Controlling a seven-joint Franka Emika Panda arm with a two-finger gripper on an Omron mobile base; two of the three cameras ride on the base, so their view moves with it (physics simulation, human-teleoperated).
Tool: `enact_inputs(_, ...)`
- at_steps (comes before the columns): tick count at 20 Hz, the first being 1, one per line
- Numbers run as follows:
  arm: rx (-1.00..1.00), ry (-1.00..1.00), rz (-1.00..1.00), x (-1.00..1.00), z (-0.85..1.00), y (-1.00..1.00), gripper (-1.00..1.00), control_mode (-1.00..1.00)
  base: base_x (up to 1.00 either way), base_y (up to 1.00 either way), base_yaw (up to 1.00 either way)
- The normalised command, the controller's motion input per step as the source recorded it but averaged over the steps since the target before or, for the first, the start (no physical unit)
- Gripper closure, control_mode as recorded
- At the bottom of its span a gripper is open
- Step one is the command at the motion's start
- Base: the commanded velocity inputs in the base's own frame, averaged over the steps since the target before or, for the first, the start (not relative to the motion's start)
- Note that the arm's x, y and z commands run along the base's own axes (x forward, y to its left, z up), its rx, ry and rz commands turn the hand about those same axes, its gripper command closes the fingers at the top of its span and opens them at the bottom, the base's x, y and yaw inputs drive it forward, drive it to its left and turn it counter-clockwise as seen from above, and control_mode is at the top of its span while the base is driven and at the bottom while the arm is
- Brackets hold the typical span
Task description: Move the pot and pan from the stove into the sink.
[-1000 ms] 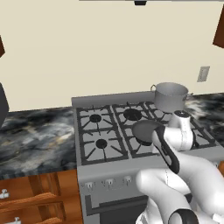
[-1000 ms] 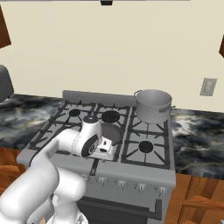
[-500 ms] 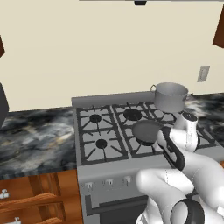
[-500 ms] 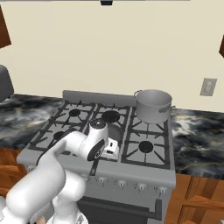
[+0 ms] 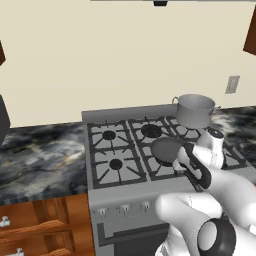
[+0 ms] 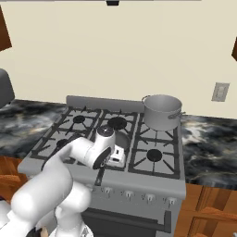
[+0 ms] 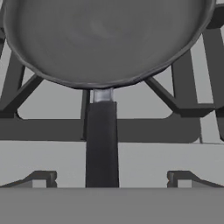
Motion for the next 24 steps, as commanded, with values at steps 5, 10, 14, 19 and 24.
enact_inputs(5, -0.03, 0.0, -0.01, 0.01, -0.14, 0.31, -1.0, -1.0, 0.0, 0.0, 0.0)
enact_inputs(10, 0.0, -0.01, 0.0, 0.0, -0.17, 0.0, -1.0, -1.0, 0.0, 0.0, 0.0)
enact_inputs(14, -0.06, -0.03, 0.0, -0.03, -0.86, 0.04, -1.0, -1.0, 0.0, 0.0, 0.0)
enact_inputs(19, -0.04, -0.06, 0.0, 0.0, -0.97, 0.21, -1.0, -1.0, 0.0, 0.0, 0.0)
enact_inputs(24, 0.0, -0.01, 0.0, 0.0, -0.25, 0.1, 1.0, -1.0, 0.0, 0.0, 0.0)
